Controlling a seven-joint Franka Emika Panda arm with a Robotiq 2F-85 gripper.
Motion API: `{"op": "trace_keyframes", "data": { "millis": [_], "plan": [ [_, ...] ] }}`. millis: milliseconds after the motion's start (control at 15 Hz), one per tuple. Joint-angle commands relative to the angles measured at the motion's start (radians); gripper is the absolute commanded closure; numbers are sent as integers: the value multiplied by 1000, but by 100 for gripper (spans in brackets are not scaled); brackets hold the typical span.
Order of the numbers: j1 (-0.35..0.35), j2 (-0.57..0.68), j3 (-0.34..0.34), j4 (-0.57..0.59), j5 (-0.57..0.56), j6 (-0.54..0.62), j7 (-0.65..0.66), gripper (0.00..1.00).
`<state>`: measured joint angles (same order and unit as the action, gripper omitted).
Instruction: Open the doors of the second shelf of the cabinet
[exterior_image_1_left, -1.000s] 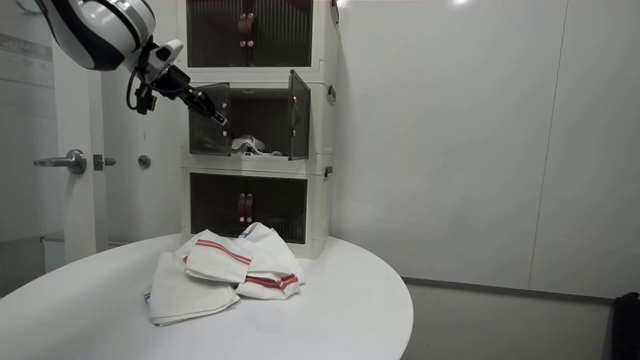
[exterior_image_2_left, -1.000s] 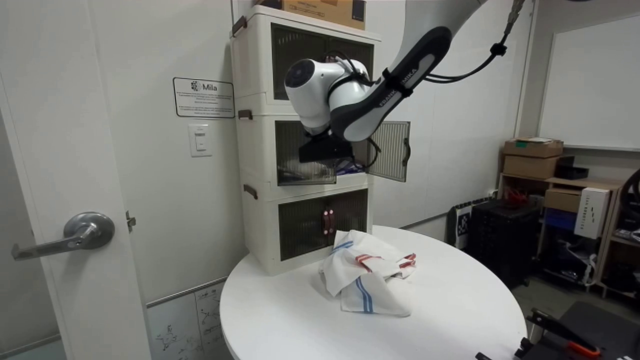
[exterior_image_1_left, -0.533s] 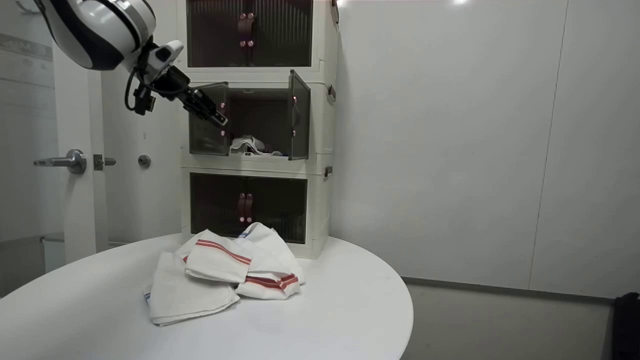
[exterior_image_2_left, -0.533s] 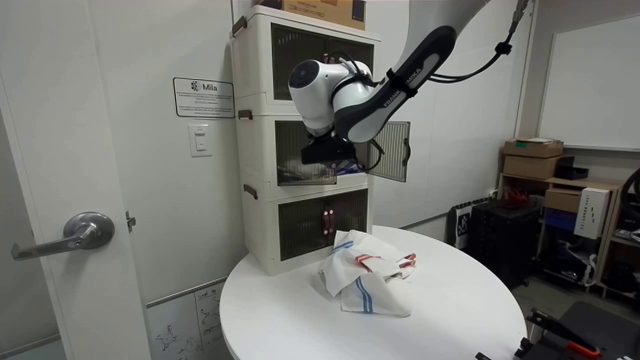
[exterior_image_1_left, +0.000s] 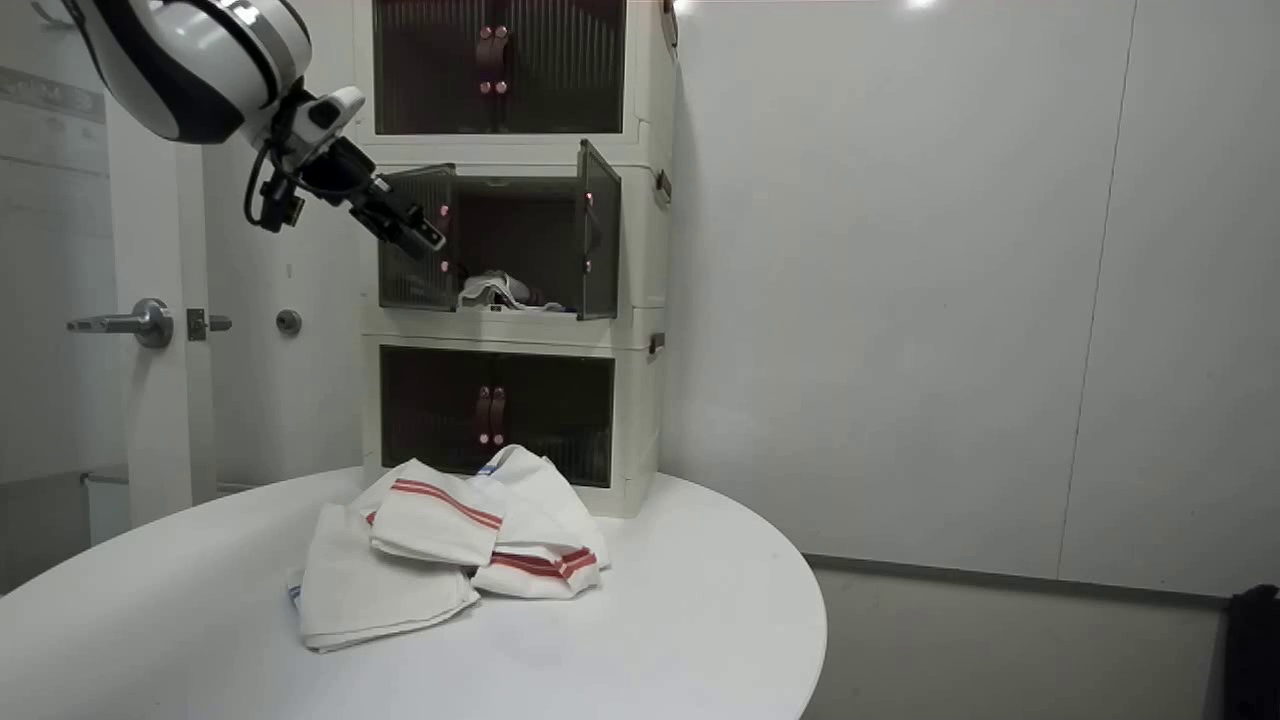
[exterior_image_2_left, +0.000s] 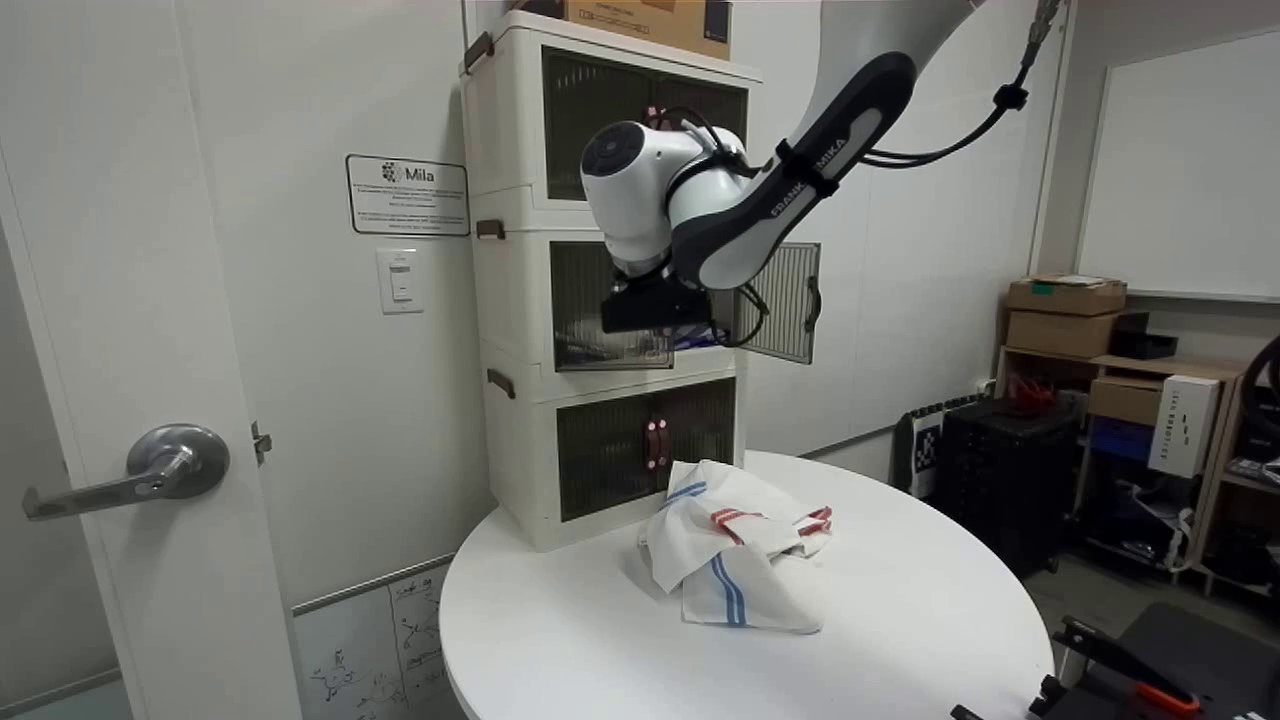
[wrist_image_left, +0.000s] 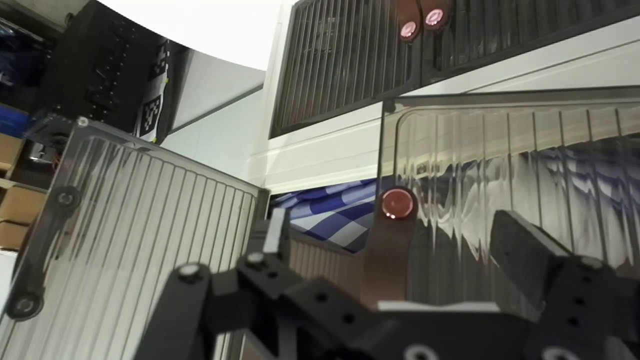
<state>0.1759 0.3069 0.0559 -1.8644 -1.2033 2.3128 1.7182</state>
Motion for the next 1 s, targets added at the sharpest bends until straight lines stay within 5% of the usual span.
{"op": "trace_keyframes", "data": {
  "millis": [0, 533, 933],
  "plan": [
    [-34, -67, 29, -46, 117, 20, -176, 0],
    [-52, -264, 55, -61, 487, -51, -778, 0],
    [-63, -292, 35, 89, 467, -196, -1043, 0]
  ]
}}
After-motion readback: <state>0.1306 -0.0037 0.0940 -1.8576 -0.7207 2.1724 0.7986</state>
